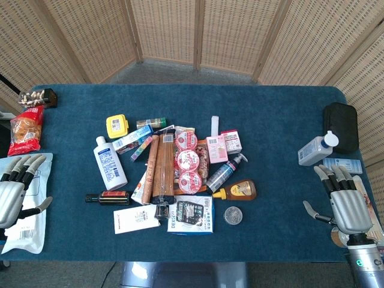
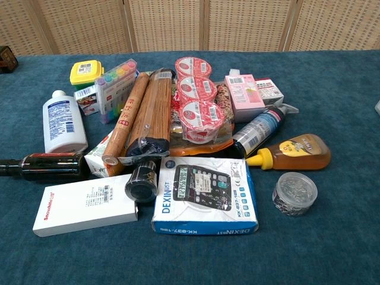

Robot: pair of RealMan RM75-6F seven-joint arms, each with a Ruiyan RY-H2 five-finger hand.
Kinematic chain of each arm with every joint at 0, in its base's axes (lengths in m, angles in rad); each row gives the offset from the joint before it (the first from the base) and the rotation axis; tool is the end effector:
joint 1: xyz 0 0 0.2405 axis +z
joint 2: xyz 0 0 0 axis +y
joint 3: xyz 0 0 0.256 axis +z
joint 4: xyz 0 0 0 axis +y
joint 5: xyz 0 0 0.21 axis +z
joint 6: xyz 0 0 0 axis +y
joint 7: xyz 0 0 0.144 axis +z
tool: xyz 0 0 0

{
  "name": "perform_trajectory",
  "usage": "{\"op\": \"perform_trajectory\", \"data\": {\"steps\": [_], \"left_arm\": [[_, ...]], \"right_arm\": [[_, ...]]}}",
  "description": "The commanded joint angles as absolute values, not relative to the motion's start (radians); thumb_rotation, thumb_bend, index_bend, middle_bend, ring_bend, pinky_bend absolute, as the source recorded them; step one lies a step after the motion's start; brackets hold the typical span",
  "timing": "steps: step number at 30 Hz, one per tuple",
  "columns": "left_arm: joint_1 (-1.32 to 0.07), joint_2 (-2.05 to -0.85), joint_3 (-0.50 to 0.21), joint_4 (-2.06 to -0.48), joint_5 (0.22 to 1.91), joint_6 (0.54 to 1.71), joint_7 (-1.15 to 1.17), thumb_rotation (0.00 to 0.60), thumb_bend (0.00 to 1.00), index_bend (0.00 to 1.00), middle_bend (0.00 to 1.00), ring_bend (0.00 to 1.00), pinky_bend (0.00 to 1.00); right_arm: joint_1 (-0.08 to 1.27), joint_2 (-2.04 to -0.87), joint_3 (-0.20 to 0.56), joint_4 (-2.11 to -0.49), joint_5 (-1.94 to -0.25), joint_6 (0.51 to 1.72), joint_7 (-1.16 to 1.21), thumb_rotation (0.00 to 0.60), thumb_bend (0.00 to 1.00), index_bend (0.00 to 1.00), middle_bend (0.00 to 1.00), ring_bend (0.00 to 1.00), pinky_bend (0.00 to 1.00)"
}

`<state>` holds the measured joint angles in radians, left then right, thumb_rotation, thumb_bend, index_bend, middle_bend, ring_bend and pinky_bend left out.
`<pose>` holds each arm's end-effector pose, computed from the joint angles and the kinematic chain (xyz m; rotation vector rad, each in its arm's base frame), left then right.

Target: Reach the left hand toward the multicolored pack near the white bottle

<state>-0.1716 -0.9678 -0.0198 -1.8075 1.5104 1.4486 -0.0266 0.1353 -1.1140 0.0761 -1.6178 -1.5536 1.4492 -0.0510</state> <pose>-0.2693 0.1959 0.1787 -1.4650 -0.9483 -0.9878 -0.2931 -0.2012 0.1561 1.4805 -0.8147 0.9305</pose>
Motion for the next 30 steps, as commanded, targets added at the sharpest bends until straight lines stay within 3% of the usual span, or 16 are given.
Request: {"op": "perform_trajectory", "data": {"steps": [1, 13, 22, 30], "left_arm": [[-0.172, -0.972, -0.020, -1.805, 1.513, 1.445, -0.024, 0.600, 0.30, 0.00, 0.00, 0.00, 0.00], [-0.184, -1.020, -0.050, -1.787, 1.470, 1.424, 0.009, 0.600, 0.30, 0.00, 0.00, 0.00, 0.00], [-0.298, -1.114, -0.120, -1.780, 1.363, 1.270, 0.058, 0.600, 0.30, 0.00, 0.00, 0.00, 0.00], [-0.410, -1.280, -0.188, -1.697, 1.290, 1.187, 0.094, 0.600, 0.30, 0.00, 0.00, 0.00, 0.00]], "right_arm": [[0.134, -1.112, 0.074, -1.620, -1.554, 1.451, -0.053, 0.308, 0.34, 0.00, 0.13, 0.00, 0.00], [0.104, -1.108, 0.053, -1.611, -1.572, 1.496, -0.025, 0.306, 0.34, 0.00, 0.13, 0.00, 0.00], [0.099, -1.095, 0.054, -1.636, -1.566, 1.499, -0.046, 0.306, 0.34, 0.00, 0.13, 0.00, 0.00], [0.094, -1.092, 0.051, -1.647, -1.549, 1.491, -0.053, 0.311, 0.34, 0.00, 0.13, 0.00, 0.00]]}}
